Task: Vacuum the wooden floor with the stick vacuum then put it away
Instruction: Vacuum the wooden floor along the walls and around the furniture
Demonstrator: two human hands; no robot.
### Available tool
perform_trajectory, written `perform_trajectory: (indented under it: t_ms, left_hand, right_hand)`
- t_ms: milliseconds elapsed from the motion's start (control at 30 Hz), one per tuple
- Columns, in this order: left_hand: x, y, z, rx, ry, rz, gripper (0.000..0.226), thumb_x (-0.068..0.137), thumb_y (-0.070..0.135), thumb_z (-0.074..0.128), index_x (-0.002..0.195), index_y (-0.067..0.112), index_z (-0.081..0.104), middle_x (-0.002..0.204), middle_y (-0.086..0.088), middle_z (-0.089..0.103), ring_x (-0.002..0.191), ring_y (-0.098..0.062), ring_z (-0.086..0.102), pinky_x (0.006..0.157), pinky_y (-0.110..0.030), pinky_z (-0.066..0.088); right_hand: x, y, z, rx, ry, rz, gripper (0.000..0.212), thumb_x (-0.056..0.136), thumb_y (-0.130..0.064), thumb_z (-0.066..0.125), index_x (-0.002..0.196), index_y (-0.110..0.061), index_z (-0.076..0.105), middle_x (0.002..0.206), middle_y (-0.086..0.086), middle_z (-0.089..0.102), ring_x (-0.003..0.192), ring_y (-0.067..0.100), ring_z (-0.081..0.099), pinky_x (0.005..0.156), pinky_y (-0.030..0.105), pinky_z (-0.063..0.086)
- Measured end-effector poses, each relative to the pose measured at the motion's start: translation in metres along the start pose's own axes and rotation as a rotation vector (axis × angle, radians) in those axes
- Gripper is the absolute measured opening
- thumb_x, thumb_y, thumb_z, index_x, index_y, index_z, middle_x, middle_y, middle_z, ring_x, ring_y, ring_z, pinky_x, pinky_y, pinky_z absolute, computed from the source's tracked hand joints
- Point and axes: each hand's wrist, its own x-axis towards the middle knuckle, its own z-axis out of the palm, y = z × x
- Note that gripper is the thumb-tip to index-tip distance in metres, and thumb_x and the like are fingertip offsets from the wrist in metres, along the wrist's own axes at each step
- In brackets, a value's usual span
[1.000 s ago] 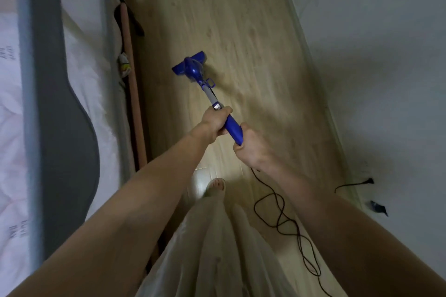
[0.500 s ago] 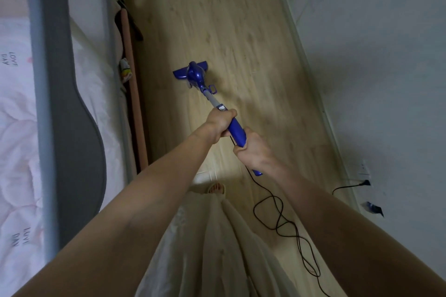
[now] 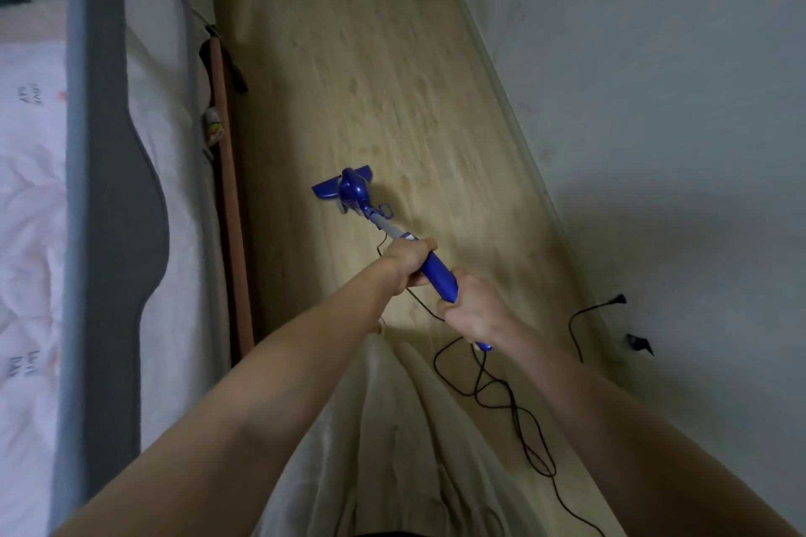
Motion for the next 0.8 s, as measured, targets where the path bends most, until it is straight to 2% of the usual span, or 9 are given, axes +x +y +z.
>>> perform_trajectory:
  t_ms: [100, 167, 400, 533, 633, 800]
  left_hand:
    - [-0.024, -0.024, 0.029, -0.023, -0.036, -0.017, 0.014, 0.096, 0.016, 0.053, 0.088, 0.008, 0.045, 0.080, -0.007, 0.052, 0.067, -0.014, 0.057, 0.048, -0.022, 0.054]
    - [-0.038, -0.034, 0.047, -0.066, -0.058, -0.021, 0.018, 0.096, 0.014, 0.052, 0.082, 0.010, 0.042, 0.079, -0.006, 0.051, 0.066, -0.014, 0.056, 0.052, -0.024, 0.054]
    - [-0.070, -0.035, 0.081, -0.163, -0.146, -0.013, 0.015, 0.096, 0.014, 0.052, 0.086, 0.009, 0.043, 0.075, -0.006, 0.052, 0.055, -0.011, 0.061, 0.051, -0.024, 0.056]
    - [-0.068, -0.033, 0.081, -0.125, -0.126, -0.011, 0.017, 0.097, 0.014, 0.051, 0.083, 0.010, 0.041, 0.075, -0.006, 0.050, 0.063, -0.012, 0.056, 0.049, -0.023, 0.055]
    - [-0.056, -0.027, 0.071, -0.084, -0.103, -0.003, 0.020, 0.097, 0.014, 0.051, 0.081, 0.011, 0.040, 0.074, -0.004, 0.049, 0.064, -0.012, 0.055, 0.059, -0.024, 0.055]
    - [-0.021, -0.007, 0.036, 0.025, -0.058, 0.039, 0.015, 0.095, 0.017, 0.052, 0.085, 0.010, 0.044, 0.073, -0.006, 0.054, 0.064, -0.014, 0.059, 0.063, -0.027, 0.057]
  right_hand:
    - [-0.033, 0.030, -0.005, -0.041, -0.002, 0.009, 0.014, 0.086, -0.012, 0.057, 0.090, -0.016, 0.044, 0.073, 0.001, 0.050, 0.056, 0.015, 0.047, 0.052, 0.024, 0.037]
    - [-0.050, 0.044, -0.014, -0.054, -0.023, 0.028, 0.013, 0.087, -0.011, 0.056, 0.096, -0.012, 0.048, 0.074, 0.003, 0.051, 0.053, 0.016, 0.048, 0.050, 0.026, 0.039]
    - [-0.079, 0.059, -0.054, -0.134, -0.039, 0.029, 0.019, 0.087, -0.012, 0.055, 0.105, -0.006, 0.053, 0.068, 0.005, 0.053, 0.047, 0.015, 0.051, 0.045, 0.024, 0.041]
    - [-0.080, 0.056, -0.053, -0.151, -0.026, 0.033, 0.015, 0.088, -0.012, 0.054, 0.102, -0.008, 0.052, 0.069, 0.004, 0.054, 0.045, 0.015, 0.051, 0.042, 0.022, 0.040]
    - [-0.069, 0.048, -0.045, -0.131, -0.010, 0.035, 0.013, 0.090, -0.014, 0.054, 0.102, -0.011, 0.050, 0.073, 0.006, 0.056, 0.042, 0.017, 0.053, 0.037, 0.023, 0.042]
    - [-0.026, 0.021, -0.029, -0.085, 0.003, 0.037, 0.016, 0.090, -0.016, 0.055, 0.104, -0.010, 0.050, 0.086, 0.012, 0.059, 0.050, 0.021, 0.053, 0.045, 0.028, 0.046]
